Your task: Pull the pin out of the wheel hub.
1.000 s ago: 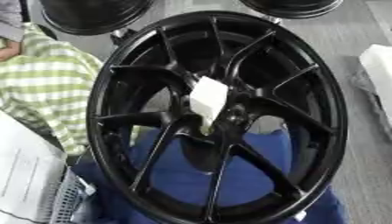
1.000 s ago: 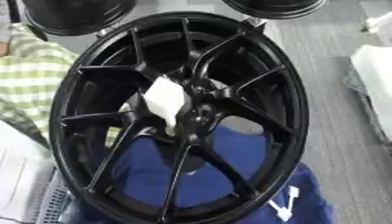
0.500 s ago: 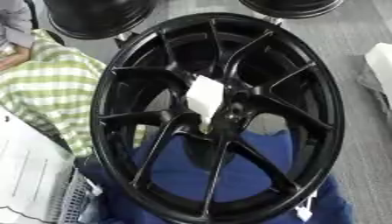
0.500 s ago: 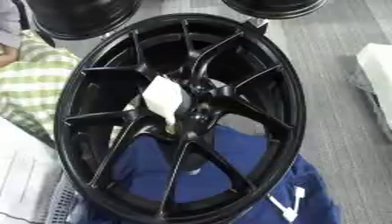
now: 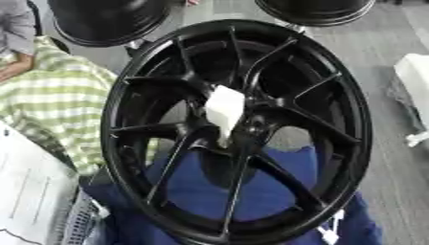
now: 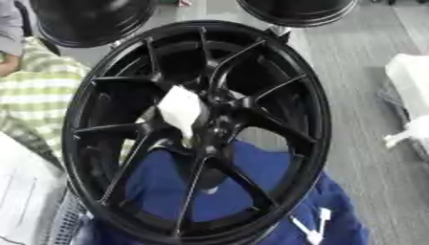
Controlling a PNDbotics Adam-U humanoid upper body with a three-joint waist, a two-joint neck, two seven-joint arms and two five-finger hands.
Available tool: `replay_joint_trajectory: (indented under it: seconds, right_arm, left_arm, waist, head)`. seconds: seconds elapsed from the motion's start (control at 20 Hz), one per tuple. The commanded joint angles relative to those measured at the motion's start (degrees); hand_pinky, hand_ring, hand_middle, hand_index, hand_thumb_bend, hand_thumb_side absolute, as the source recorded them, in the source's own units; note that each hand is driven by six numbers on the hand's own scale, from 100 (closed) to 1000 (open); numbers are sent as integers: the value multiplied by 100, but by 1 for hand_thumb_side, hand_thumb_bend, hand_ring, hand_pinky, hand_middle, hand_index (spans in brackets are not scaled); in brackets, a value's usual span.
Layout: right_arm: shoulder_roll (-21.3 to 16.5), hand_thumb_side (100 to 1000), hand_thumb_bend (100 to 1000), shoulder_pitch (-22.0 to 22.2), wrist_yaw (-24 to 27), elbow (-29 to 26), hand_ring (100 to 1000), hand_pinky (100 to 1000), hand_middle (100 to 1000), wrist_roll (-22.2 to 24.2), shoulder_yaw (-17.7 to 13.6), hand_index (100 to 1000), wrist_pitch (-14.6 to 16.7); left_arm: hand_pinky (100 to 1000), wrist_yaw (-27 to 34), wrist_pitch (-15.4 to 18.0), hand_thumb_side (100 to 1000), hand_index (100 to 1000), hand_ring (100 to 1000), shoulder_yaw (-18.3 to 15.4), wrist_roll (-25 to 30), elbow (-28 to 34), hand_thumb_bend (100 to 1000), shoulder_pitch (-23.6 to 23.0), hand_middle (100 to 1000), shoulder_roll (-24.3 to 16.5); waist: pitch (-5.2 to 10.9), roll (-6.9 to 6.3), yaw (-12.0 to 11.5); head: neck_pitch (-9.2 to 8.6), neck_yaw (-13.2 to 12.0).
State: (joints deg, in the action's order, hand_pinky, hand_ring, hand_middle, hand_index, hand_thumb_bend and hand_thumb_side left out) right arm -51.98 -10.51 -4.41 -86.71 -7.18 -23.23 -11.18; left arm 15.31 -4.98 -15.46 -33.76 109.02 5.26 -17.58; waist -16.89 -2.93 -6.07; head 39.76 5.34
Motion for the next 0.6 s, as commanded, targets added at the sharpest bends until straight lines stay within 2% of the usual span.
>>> replay_joint_trajectory:
  seconds: [0.05,0.1,0.15,0.3,0.35,0.45,0.55,0.6]
  right_arm:
    - [-146,100,100,-83,-168,-153,871,877,827,-266,-55,848,-296]
    - [-132,100,100,-97,-45,-190,863,874,817,-321,-40,843,-313]
    - [-131,211,100,-112,97,-237,842,867,785,-374,-21,833,-297]
    - [-129,335,100,-209,556,-433,810,859,739,-534,79,813,-200]
    - [-126,415,100,-259,720,-499,803,858,726,-563,122,807,-152]
    - [-105,505,100,-394,1023,-634,802,859,723,-557,227,804,-22]
    - [-44,556,100,-566,1290,-773,801,860,722,-453,353,806,130]
    - [19,537,100,-673,1417,-850,801,862,722,-377,410,809,214]
  left_arm:
    - [714,-5,3,567,729,574,-58,-7,67,460,14,585,-135]
    - [714,-3,3,568,729,574,-58,-8,65,460,15,585,-135]
    - [714,-5,3,567,729,574,-56,-6,65,461,19,585,-137]
    - [714,-9,0,567,729,574,-41,9,69,461,37,585,-140]
    - [714,-9,0,567,729,574,-36,16,69,461,42,585,-142]
    - [713,-12,-1,566,730,574,-25,28,70,462,55,585,-146]
    - [713,-14,-1,566,730,574,-13,41,74,462,70,585,-149]
    - [713,-15,-1,566,730,574,-6,47,76,462,76,585,-152]
  waist:
    - [127,38,-4]
    - [125,43,-3]
    - [123,46,-3]
    - [121,53,-16]
    - [122,54,-24]
    - [122,57,-49]
    - [119,60,-83]
    - [118,63,-98]
  head:
    - [3,25]
    - [6,26]
    - [7,25]
    - [13,32]
    - [14,36]
    - [17,40]
    - [25,34]
    - [32,24]
